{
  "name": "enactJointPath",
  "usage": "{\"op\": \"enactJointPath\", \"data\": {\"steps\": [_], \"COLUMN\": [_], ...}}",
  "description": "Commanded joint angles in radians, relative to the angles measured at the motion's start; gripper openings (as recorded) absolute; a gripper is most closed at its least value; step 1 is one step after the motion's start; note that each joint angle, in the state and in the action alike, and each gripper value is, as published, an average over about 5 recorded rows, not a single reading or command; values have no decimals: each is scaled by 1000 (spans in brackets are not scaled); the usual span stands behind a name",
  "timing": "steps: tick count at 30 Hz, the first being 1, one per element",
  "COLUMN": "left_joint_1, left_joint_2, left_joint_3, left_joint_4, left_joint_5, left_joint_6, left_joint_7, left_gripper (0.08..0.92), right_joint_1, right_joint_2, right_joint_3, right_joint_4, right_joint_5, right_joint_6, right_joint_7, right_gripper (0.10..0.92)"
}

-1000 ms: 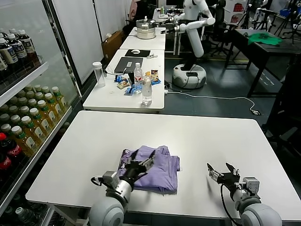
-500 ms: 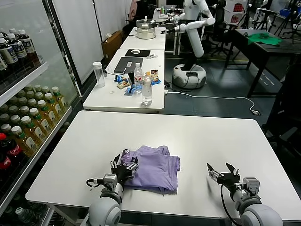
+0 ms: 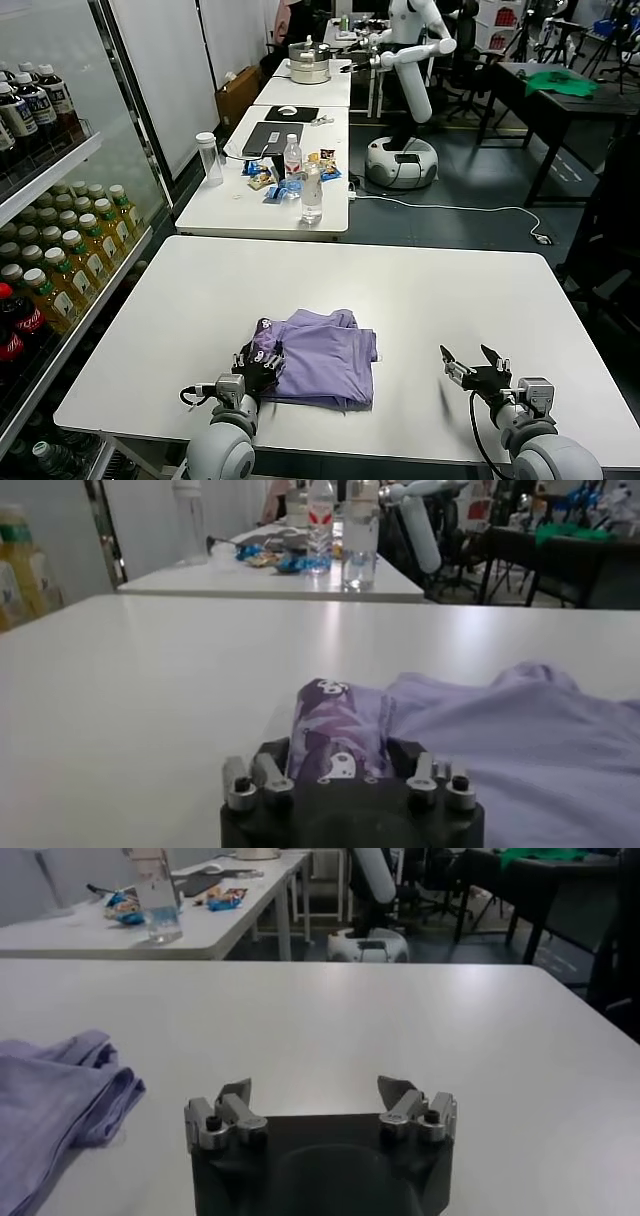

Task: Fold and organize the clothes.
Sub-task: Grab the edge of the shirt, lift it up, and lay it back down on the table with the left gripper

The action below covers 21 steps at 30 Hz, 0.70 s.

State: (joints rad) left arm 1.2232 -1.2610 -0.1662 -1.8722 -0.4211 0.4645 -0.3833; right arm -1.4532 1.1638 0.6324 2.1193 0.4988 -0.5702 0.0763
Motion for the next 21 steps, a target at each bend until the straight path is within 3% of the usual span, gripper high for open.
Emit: {"op": "enactJointPath", "data": {"steps": [1, 15, 21], "left_joint_1": [7, 5, -10], "left_joint_2": [-8, 18, 122], "left_joint_3": [-46, -311, -459], "left_joint_4": [-1, -81, -147], "left_joint_5": [-248, -641, -764], "left_joint_6": [-17, -61, -23], "left_joint_7": [-3, 35, 35], "left_gripper": [594, 177, 135], "right_joint_1": [-4, -13, -7], "right_joint_2": [1, 9, 11], "right_joint_3": [5, 8, 4], "right_joint_4": [5, 9, 4], "right_joint_5": [0, 0, 0], "right_joint_6": [0, 4, 6], "right_joint_7": [1, 4, 4], "right_gripper": [823, 823, 823]}}
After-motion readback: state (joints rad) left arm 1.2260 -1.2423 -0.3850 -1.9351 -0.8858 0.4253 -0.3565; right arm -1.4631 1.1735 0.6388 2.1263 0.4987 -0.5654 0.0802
